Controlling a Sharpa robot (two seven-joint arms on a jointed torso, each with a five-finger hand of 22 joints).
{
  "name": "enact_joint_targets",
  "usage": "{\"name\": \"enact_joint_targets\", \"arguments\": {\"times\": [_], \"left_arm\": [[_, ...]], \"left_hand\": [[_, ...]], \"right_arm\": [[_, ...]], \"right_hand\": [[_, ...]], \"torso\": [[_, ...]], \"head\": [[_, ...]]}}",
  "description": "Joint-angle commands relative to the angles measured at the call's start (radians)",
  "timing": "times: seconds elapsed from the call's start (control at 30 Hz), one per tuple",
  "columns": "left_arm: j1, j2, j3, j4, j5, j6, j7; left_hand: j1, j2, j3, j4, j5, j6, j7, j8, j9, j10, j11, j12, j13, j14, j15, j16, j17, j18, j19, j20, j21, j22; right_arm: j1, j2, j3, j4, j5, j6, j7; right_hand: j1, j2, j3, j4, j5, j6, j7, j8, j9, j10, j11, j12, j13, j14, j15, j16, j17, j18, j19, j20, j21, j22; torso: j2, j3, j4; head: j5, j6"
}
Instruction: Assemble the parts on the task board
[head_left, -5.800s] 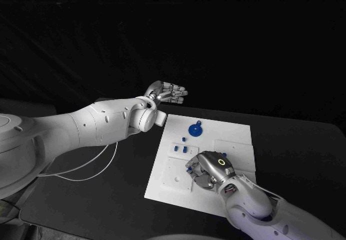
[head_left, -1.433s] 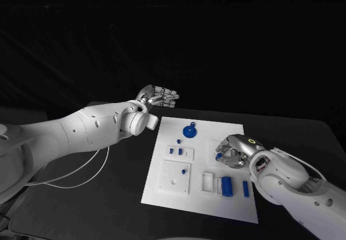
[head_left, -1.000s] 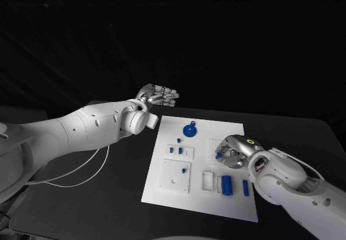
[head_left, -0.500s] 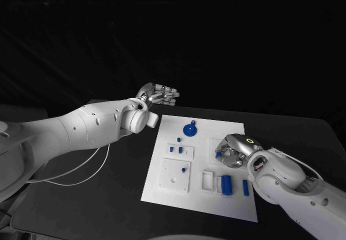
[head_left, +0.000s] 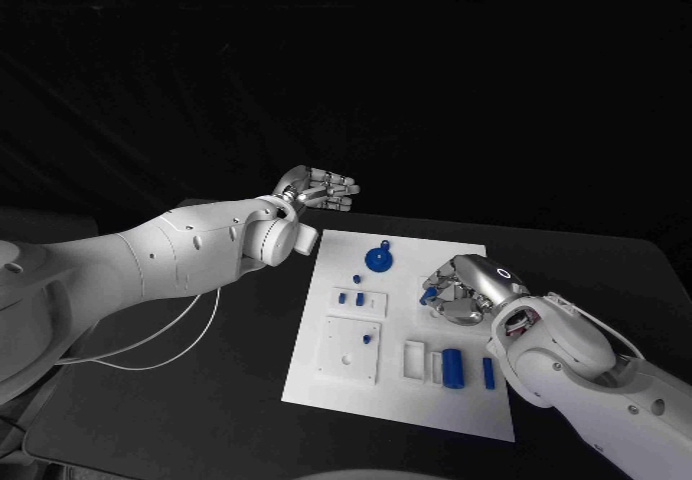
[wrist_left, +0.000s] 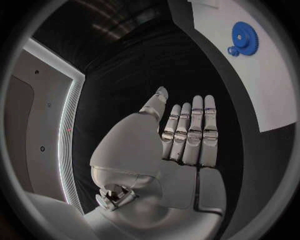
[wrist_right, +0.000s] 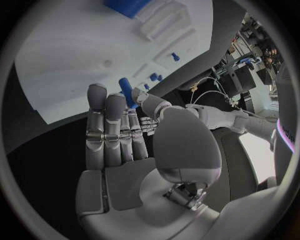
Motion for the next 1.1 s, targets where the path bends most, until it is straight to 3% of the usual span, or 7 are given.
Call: {"name": "enact_joint_targets", "arguments": {"times": [0.03, 0.23, 0.33, 0.47, 0.63, 0.9, 1.1], "left_arm": [[0.0, 0.004, 0.001, -0.002, -0.002, 0.014, 0.004], [0.0, 0.008, 0.001, -0.007, -0.002, 0.015, 0.003], [0.0, 0.012, 0.001, -0.011, -0.002, 0.014, 0.002], [0.0, 0.017, 0.001, -0.015, -0.002, 0.014, 0.002], [0.0, 0.025, 0.001, -0.018, -0.002, 0.014, 0.001], [0.0, 0.037, 0.001, -0.021, -0.002, 0.016, 0.0], [-0.001, 0.043, 0.0, -0.022, -0.002, 0.018, -0.001]], "left_hand": [[0.005, 0.008, -0.008, 0.001, -0.007, -0.001, -0.001, -0.001, 0.001, -0.002, 0.002, 0.003, -0.001, -0.006, 0.001, -0.002, -0.001, 0.012, -0.002, 0.007, 0.006, -0.002], [0.005, 0.008, -0.008, 0.001, -0.007, -0.001, -0.001, -0.001, 0.001, -0.002, 0.002, 0.003, -0.001, -0.006, 0.001, -0.002, -0.001, 0.012, -0.002, 0.007, 0.006, -0.002], [0.005, 0.008, -0.008, 0.001, -0.007, -0.001, -0.001, -0.001, 0.001, -0.002, 0.002, 0.003, -0.001, -0.006, 0.001, -0.002, -0.001, 0.012, -0.002, 0.007, 0.006, -0.002], [0.005, 0.008, -0.008, 0.001, -0.007, -0.001, -0.001, -0.001, 0.001, -0.002, 0.002, 0.003, -0.001, -0.006, 0.001, -0.002, -0.001, 0.012, -0.002, 0.007, 0.006, -0.002], [0.005, 0.008, -0.008, 0.001, -0.007, -0.001, -0.001, -0.001, 0.001, -0.002, 0.002, 0.003, -0.001, -0.006, 0.001, -0.002, -0.001, 0.012, -0.002, 0.007, 0.006, -0.002], [0.005, 0.008, -0.008, 0.001, -0.007, -0.001, -0.001, -0.001, 0.001, -0.002, 0.002, 0.003, -0.001, -0.006, 0.001, -0.002, -0.001, 0.012, -0.002, 0.007, 0.006, -0.002], [0.006, 0.008, -0.008, 0.001, -0.007, -0.003, 0.0, -0.002, 0.001, -0.003, 0.002, 0.003, -0.001, -0.007, 0.002, -0.002, -0.001, 0.012, -0.003, 0.008, 0.007, -0.004]], "right_arm": [[0.0, 0.0, 0.004, 0.02, 0.081, -0.056, 0.012], [0.0, 0.009, 0.008, 0.036, 0.13, -0.053, 0.027], [0.0, 0.022, -0.002, 0.039, 0.139, -0.051, 0.036], [0.0, 0.037, -0.032, 0.041, 0.112, -0.053, 0.046], [0.0, 0.066, -0.084, 0.038, 0.058, -0.056, 0.06], [0.0, 0.122, -0.157, 0.026, -0.026, -0.067, 0.081], [0.0, 0.155, -0.186, 0.015, -0.056, -0.075, 0.092]], "right_hand": [[-0.009, 0.002, 0.002, -0.001, 0.007, 0.019, -0.013, 0.005, 0.007, 0.023, -0.016, 0.0, 0.0, 0.006, -0.001, -0.006, 0.002, 0.02, 0.041, -0.007, 0.007, 0.001], [-0.01, 0.005, -0.004, -0.005, 0.007, 0.019, -0.013, 0.005, 0.006, 0.023, -0.016, 0.0, 0.0, 0.007, -0.001, -0.008, 0.005, 0.021, 0.039, -0.007, 0.008, 0.0], [-0.011, 0.008, -0.008, -0.007, 0.007, 0.018, -0.012, 0.005, 0.006, 0.023, -0.016, 0.0, 0.0, 0.006, -0.001, -0.01, 0.008, 0.021, 0.039, -0.007, 0.009, 0.0], [-0.01, 0.009, -0.011, -0.01, 0.007, 0.018, -0.012, 0.005, 0.007, 0.022, -0.015, 0.0, 0.0, 0.006, 0.0, -0.011, 0.009, 0.021, 0.039, -0.006, 0.011, 0.001], [-0.01, 0.01, -0.011, -0.011, 0.007, 0.018, -0.012, 0.004, 0.006, 0.022, -0.016, 0.0, 0.0, 0.006, 0.0, -0.011, 0.01, 0.021, 0.039, -0.006, 0.011, 0.001], [-0.012, 0.009, -0.01, -0.019, 0.007, 0.021, -0.013, 0.004, 0.006, 0.024, -0.016, 0.0, 0.0, 0.009, 0.0, -0.014, 0.017, 0.018, 0.04, -0.006, 0.104, 0.055], [-0.011, 0.01, -0.009, -0.02, 0.007, 0.021, -0.013, 0.004, 0.006, 0.023, -0.016, -0.001, 0.0, 0.009, -0.001, -0.015, 0.018, 0.017, 0.039, -0.006, 0.105, 0.059]], "torso": [[0.0, -0.0013, -0.0005], [0.0, -0.0019, 0.0015], [-0.001, -0.0021, 0.0011], [-0.002, -0.0028, 0.0002], [-0.002, -0.0026, 0.0001], [0.0, -0.0011, 0.0016], [0.0, -0.0009, 0.0016]], "head": [[0.006, -0.001], [0.017, -0.004], [0.026, -0.005], [0.037, -0.008], [0.049, -0.008], [0.061, -0.011], [0.068, -0.014]]}}
